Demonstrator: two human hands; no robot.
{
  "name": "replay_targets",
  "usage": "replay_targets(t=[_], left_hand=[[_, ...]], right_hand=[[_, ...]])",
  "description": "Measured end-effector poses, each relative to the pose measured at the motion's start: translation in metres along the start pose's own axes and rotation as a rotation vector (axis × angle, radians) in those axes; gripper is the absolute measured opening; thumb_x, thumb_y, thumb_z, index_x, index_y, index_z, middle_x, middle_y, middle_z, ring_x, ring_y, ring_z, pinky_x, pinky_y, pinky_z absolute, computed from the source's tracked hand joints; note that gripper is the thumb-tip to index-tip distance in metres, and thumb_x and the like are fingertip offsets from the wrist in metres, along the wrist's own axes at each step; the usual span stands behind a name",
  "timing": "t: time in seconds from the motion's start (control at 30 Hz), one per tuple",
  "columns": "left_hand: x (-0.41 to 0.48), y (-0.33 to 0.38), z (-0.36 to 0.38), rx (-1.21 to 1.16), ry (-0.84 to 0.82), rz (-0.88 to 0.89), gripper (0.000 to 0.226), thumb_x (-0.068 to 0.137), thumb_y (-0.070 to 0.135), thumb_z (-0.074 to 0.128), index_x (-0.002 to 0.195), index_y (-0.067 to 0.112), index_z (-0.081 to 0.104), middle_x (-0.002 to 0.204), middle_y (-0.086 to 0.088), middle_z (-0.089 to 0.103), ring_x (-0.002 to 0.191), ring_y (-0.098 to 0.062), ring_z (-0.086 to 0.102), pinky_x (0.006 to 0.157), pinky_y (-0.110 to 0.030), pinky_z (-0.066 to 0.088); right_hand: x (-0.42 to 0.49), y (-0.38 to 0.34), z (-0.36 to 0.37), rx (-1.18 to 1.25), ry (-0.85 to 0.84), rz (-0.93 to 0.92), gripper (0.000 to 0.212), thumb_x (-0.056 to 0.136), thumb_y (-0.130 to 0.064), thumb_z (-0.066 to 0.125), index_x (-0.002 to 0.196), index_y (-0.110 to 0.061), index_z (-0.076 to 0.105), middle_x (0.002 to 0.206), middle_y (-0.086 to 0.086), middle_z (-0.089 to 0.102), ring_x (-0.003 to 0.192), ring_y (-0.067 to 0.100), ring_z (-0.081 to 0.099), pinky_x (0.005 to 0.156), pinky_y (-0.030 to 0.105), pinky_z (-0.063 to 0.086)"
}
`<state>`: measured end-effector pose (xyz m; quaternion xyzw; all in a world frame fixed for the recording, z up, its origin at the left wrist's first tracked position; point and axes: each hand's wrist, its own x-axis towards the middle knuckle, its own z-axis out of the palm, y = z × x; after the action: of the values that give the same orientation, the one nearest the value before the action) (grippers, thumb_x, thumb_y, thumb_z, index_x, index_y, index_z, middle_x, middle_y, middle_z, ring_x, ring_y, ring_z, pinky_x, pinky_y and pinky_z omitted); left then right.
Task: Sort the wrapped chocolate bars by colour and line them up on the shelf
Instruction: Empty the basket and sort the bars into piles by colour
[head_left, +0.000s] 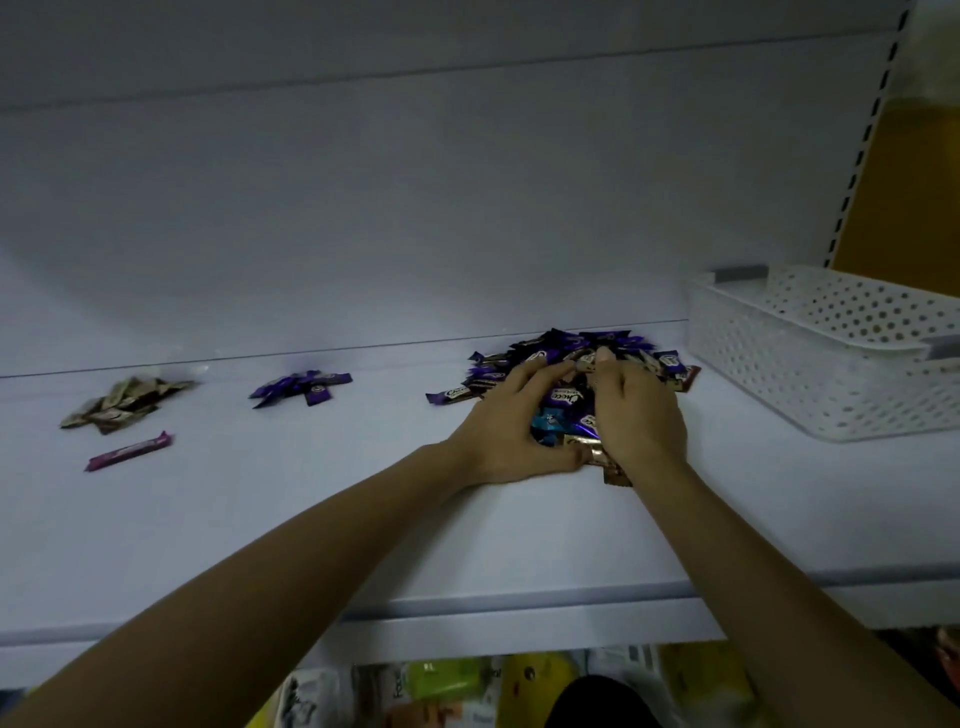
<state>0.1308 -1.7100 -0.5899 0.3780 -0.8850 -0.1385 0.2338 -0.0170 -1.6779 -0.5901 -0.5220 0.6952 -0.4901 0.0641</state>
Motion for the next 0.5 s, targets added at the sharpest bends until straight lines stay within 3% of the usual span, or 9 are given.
replay_targets(t=[0.07, 0.13, 0.23, 0.3, 0.43, 0.5], left_hand=[[0.002, -0.004, 0.003, 0.016, 0.065, 0.002, 0.098, 0.071, 0.062, 0.071, 0.150, 0.030, 0.023, 0.156, -0.003, 0.024, 0.142, -0.019, 0.028, 0.113, -0.037, 0.033], [0.006, -0.007, 0.006, 0.067, 0.091, 0.002, 0.096, 0.074, 0.064, 0.068, 0.151, 0.033, 0.019, 0.156, -0.004, 0.025, 0.142, -0.021, 0.028, 0.112, -0.041, 0.034], [0.015, -0.008, 0.009, 0.131, 0.038, 0.019, 0.103, 0.068, 0.075, 0.058, 0.152, 0.036, 0.012, 0.159, -0.005, 0.019, 0.145, -0.026, 0.020, 0.115, -0.049, 0.026], [0.022, -0.009, 0.010, 0.119, -0.012, 0.049, 0.107, 0.066, 0.074, 0.064, 0.152, 0.038, 0.010, 0.160, -0.005, 0.014, 0.147, -0.026, 0.011, 0.117, -0.052, 0.019], [0.042, -0.010, 0.011, 0.177, -0.001, 0.143, 0.093, 0.071, 0.069, 0.065, 0.149, 0.035, 0.027, 0.152, -0.001, 0.032, 0.134, -0.026, 0.038, 0.107, -0.046, 0.038], [0.049, -0.011, 0.012, 0.232, 0.068, 0.201, 0.081, 0.073, 0.066, 0.060, 0.143, 0.032, 0.038, 0.142, -0.001, 0.044, 0.122, -0.024, 0.049, 0.097, -0.039, 0.046]], right_hand=[[0.001, 0.001, 0.001, 0.045, -0.006, -0.006, 0.051, 0.100, -0.045, 0.027, 0.089, -0.010, 0.061, 0.085, 0.005, 0.063, 0.078, 0.022, 0.060, 0.062, 0.031, 0.043], [0.003, 0.003, 0.002, 0.085, -0.004, -0.010, 0.048, 0.101, -0.043, 0.028, 0.092, -0.009, 0.062, 0.090, 0.006, 0.063, 0.081, 0.021, 0.060, 0.063, 0.031, 0.045], [0.004, 0.004, 0.001, 0.188, 0.045, 0.020, 0.043, 0.101, -0.040, 0.030, 0.096, -0.009, 0.060, 0.097, 0.009, 0.063, 0.083, 0.021, 0.061, 0.070, 0.035, 0.052], [0.004, 0.002, -0.001, 0.279, 0.112, 0.071, 0.043, 0.101, -0.040, 0.031, 0.097, -0.009, 0.060, 0.098, 0.011, 0.064, 0.084, 0.023, 0.062, 0.076, 0.040, 0.053], [0.004, 0.000, -0.004, 0.412, 0.170, 0.147, 0.040, 0.101, -0.038, 0.032, 0.110, -0.012, 0.062, 0.105, 0.009, 0.065, 0.096, 0.022, 0.063, 0.087, 0.042, 0.052], [0.003, 0.001, -0.004, 0.450, 0.181, 0.176, 0.034, 0.101, -0.039, 0.033, 0.105, -0.019, 0.060, 0.105, 0.006, 0.065, 0.095, 0.019, 0.063, 0.087, 0.039, 0.052]])
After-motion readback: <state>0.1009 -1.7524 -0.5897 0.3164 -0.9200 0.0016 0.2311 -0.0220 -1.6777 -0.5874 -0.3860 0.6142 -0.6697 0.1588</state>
